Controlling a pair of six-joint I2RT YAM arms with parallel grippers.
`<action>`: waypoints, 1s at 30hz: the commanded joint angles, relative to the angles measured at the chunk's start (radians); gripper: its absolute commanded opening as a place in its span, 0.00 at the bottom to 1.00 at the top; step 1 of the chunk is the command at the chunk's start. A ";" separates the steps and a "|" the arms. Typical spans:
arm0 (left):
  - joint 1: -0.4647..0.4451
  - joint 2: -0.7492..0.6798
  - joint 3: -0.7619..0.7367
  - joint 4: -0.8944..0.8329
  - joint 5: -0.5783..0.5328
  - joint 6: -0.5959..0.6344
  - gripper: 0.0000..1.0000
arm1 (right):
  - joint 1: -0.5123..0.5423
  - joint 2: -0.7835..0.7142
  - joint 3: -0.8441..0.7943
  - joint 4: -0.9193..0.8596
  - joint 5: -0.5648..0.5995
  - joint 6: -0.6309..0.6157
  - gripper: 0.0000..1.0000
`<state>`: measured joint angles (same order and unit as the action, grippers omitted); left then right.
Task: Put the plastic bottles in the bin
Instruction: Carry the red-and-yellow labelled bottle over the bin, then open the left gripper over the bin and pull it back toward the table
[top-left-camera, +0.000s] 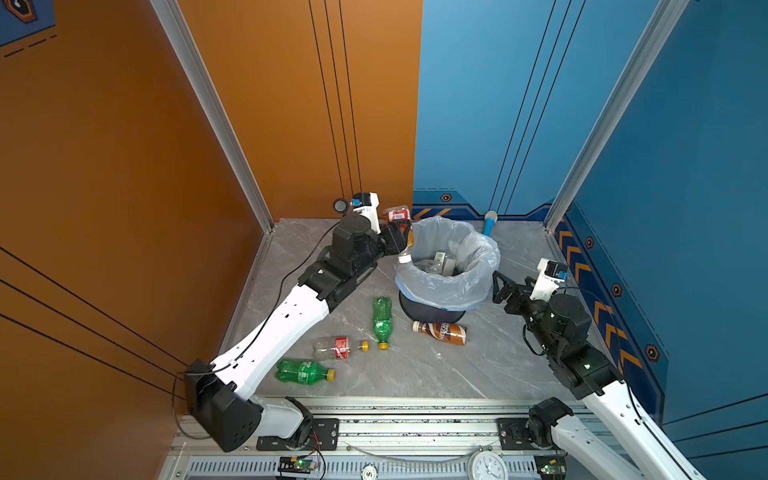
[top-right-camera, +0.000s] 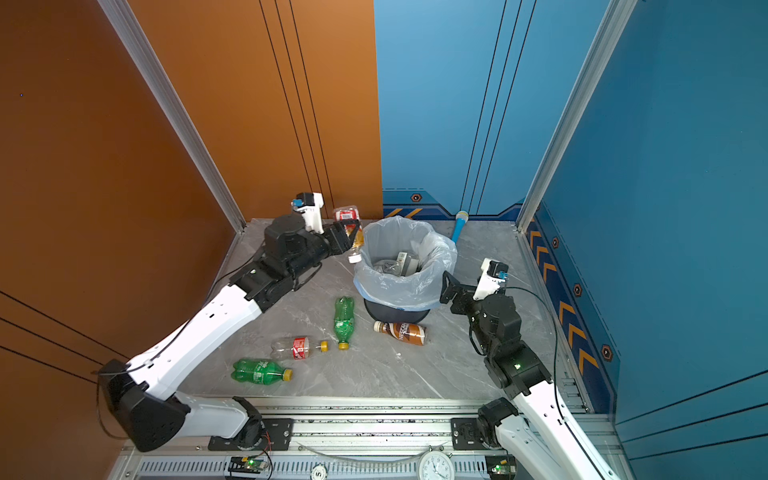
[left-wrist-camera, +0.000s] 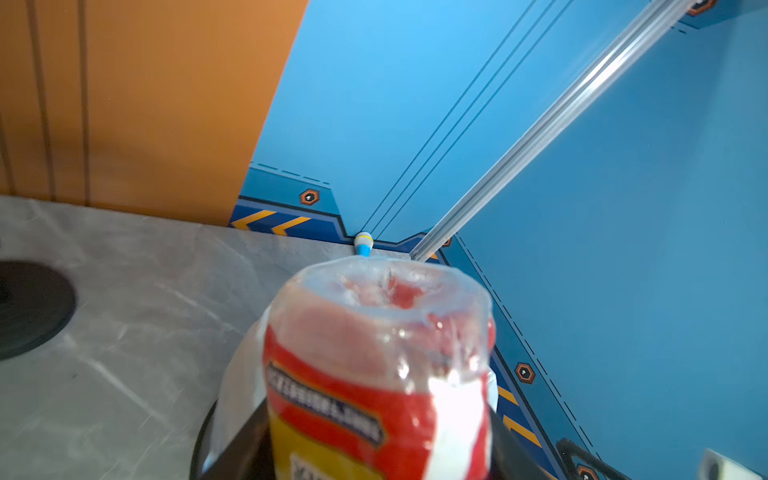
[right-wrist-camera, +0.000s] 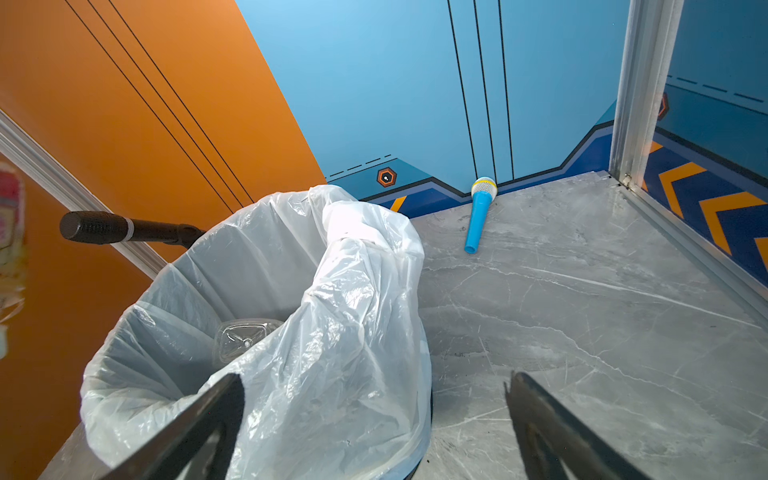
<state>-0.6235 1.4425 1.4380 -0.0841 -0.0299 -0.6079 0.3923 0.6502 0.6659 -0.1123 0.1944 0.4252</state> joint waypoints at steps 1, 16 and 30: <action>-0.025 0.142 0.141 0.012 0.057 0.071 0.57 | -0.009 -0.017 -0.020 -0.007 -0.010 0.020 1.00; -0.087 0.467 0.476 -0.085 0.156 0.059 0.56 | -0.028 -0.034 -0.010 -0.033 -0.025 0.012 1.00; -0.087 0.289 0.395 -0.083 0.113 0.129 0.98 | -0.034 -0.015 0.002 -0.032 -0.054 0.015 1.00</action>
<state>-0.7082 1.8591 1.8629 -0.2039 0.1120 -0.5285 0.3653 0.6369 0.6571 -0.1230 0.1585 0.4278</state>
